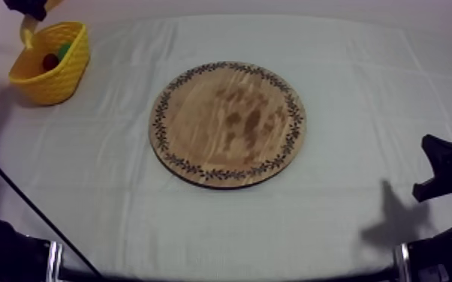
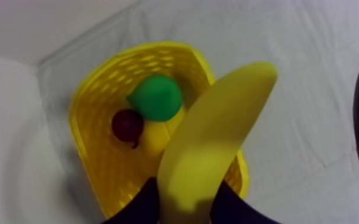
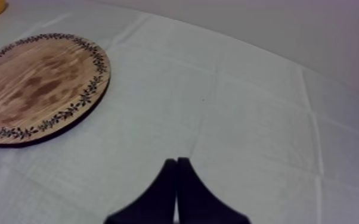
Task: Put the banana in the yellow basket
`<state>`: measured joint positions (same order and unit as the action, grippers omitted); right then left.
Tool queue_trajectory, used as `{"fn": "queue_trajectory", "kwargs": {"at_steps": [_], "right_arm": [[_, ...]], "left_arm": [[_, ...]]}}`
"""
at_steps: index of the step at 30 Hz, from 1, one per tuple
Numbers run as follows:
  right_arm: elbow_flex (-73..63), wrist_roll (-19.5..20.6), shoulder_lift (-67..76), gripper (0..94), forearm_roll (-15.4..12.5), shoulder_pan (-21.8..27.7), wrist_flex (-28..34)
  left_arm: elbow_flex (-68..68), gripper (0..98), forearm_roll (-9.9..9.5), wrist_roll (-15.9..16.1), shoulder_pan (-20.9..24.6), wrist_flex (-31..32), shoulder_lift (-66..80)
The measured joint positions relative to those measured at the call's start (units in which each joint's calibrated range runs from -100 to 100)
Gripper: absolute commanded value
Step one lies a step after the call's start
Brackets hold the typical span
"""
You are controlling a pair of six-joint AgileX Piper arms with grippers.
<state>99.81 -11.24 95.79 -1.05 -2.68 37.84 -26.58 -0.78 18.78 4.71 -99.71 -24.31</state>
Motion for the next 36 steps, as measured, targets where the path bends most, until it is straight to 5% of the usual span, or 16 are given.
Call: {"fn": "queue_trajectory", "kwargs": {"at_steps": [8, 16, 24, 36], "right_arm": [[0.00, 0.00, 0.00, 0.2, 0.00, 0.00, 0.00], [0.00, 0.00, 0.00, 0.2, 0.00, 0.00, 0.00], [0.00, 0.00, 0.00, 0.2, 0.00, 0.00, 0.00], [0.00, 0.00, 0.00, 0.2, 0.00, 0.00, 0.00]], "left_arm": [[3.23, 69.2, -0.76, -2.01, 0.43, 0.19, 2.49], [10.93, 67.9, -0.91, -4.70, 0.16, 0.80, 10.88], [22.70, 52.6, -0.58, -8.15, -2.04, 4.36, 25.39], [43.04, 15.3, 2.92, -13.29, -3.03, 18.20, 53.20]]}}
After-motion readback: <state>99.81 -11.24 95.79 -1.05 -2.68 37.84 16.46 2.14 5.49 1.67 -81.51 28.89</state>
